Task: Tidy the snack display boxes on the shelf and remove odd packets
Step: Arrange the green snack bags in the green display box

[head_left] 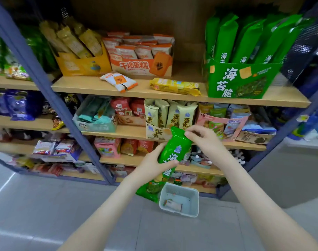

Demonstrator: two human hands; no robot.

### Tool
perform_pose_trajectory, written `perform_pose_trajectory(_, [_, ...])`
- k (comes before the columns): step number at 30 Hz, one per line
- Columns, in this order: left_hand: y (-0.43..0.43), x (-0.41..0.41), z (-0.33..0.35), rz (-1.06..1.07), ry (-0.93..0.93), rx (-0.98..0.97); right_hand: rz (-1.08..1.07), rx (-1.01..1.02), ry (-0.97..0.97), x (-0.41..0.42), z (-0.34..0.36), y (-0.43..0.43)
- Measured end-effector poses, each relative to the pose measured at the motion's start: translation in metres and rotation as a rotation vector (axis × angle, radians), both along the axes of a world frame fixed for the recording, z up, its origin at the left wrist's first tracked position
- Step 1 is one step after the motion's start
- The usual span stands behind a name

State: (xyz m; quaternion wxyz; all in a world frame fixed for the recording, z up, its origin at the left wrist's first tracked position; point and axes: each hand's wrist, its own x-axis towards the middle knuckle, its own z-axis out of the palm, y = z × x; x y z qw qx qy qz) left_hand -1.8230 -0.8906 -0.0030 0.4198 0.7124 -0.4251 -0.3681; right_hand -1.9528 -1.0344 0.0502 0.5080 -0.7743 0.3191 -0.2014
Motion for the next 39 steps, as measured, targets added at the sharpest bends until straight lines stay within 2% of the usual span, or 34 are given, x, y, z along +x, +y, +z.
perform_pose_trajectory(3, [0.001, 0.007, 0.002, -0.060, 0.014, 0.050, -0.068, -0.057, 0.027, 0.006, 0.003, -0.003])
perform_pose_trajectory(6, [-0.002, 0.006, 0.009, -0.079, -0.021, 0.069, -0.127, 0.015, 0.016, 0.010, 0.001, -0.006])
perform_pose_trajectory(10, [-0.015, 0.003, 0.022, 0.009, -0.371, -0.001, -0.177, 0.162, -0.163, 0.012, 0.010, -0.011])
perform_pose_trajectory(13, [-0.026, 0.000, 0.030, 0.029, -0.502, 0.017, -0.176, 0.232, -0.343, 0.013, 0.016, -0.014])
perform_pose_trajectory(15, [-0.032, 0.001, 0.033, 0.106, -0.409, -0.019, -0.110, 0.235, -0.435, 0.011, 0.013, -0.016])
perform_pose_trajectory(16, [-0.034, 0.002, 0.035, 0.184, -0.304, -0.066, -0.053, 0.198, -0.395, 0.008, 0.010, -0.016])
perform_pose_trajectory(19, [-0.042, 0.009, 0.042, 0.448, -0.004, -0.247, 0.178, 0.131, -0.017, 0.000, -0.003, -0.012])
perform_pose_trajectory(21, [-0.048, 0.016, 0.046, 0.575, 0.177, -0.328, 0.282, 0.132, 0.146, -0.004, -0.015, -0.007])
perform_pose_trajectory(23, [-0.053, 0.020, 0.050, 0.637, 0.346, -0.358, 0.236, 0.125, 0.146, -0.007, -0.021, -0.005])
perform_pose_trajectory(27, [-0.058, 0.021, 0.055, 0.707, 0.605, -0.380, 0.128, 0.196, -0.008, -0.011, -0.021, -0.003])
perform_pose_trajectory(29, [-0.058, 0.022, 0.055, 0.725, 0.689, -0.375, 0.130, 0.236, -0.066, -0.012, -0.021, -0.002])
perform_pose_trajectory(34, [-0.054, 0.022, 0.053, 0.726, 0.877, -0.345, 0.139, 0.183, -0.117, -0.015, -0.015, -0.002])
perform_pose_trajectory(39, [-0.056, 0.017, 0.056, 0.703, 0.797, -0.292, 0.140, -0.041, -0.101, -0.016, -0.015, -0.003])
